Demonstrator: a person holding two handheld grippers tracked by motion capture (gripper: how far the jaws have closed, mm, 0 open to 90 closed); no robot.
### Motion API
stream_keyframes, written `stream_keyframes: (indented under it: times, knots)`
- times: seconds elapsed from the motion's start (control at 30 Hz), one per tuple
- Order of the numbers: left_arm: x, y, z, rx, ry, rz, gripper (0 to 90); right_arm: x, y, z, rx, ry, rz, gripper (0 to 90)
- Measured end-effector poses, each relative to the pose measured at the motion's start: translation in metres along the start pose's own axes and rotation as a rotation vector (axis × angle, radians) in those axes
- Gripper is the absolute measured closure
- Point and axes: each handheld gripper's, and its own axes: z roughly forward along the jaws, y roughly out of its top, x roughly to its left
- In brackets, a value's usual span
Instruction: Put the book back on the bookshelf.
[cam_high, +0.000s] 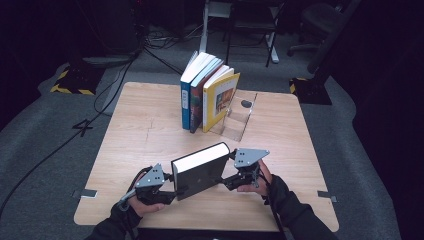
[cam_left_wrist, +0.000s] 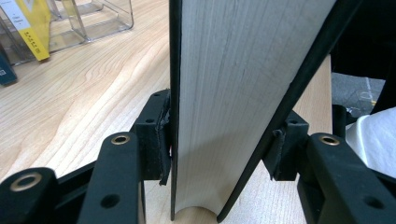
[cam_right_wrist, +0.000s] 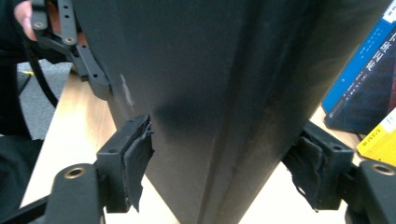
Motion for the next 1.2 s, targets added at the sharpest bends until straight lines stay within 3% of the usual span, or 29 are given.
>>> stream_keyframes:
  times: [0.13,0.2,0.33,0.47,0.63,0.83,0.9,0.97,1.13,1.2]
  knots:
    - [0.004,-0.001,0.000,0.010,0.000,-0.014,49.9,-0.003,-0.002,-0.005,-0.009,0.022,0.014,34.2]
    - [0.006,-0.002,-0.001,0.020,0.022,-0.036,48.2,-0.002,-0.001,-0.008,-0.005,0.021,0.008,37.4]
    - [0.007,-0.002,-0.001,0.031,0.050,-0.034,45.0,-0.001,-0.002,-0.012,0.001,0.028,0.003,40.9]
    - [0.011,-0.004,-0.004,0.029,0.076,-0.042,41.5,0.004,0.007,-0.019,0.050,0.046,-0.088,44.9]
    - [0.015,-0.003,-0.002,0.021,0.100,-0.062,39.3,0.013,0.023,-0.020,0.008,0.036,-0.120,42.2]
    - [0.022,-0.002,0.005,-0.007,0.128,-0.091,40.1,0.016,0.040,-0.018,-0.043,0.007,-0.085,41.2]
    - [0.022,-0.002,0.008,-0.016,0.115,-0.082,49.0,0.017,0.045,-0.018,-0.057,-0.006,-0.077,41.5]
    - [0.019,0.002,0.014,-0.007,0.144,-0.064,45.8,0.018,0.049,-0.017,-0.061,-0.023,-0.052,41.3]
    - [0.020,0.003,0.019,-0.012,0.152,-0.065,43.3,0.024,0.053,-0.015,-0.036,-0.077,-0.041,48.3]
    - [0.020,0.004,0.021,-0.014,0.168,-0.069,40.9,0.022,0.053,-0.017,-0.031,-0.089,-0.008,49.3]
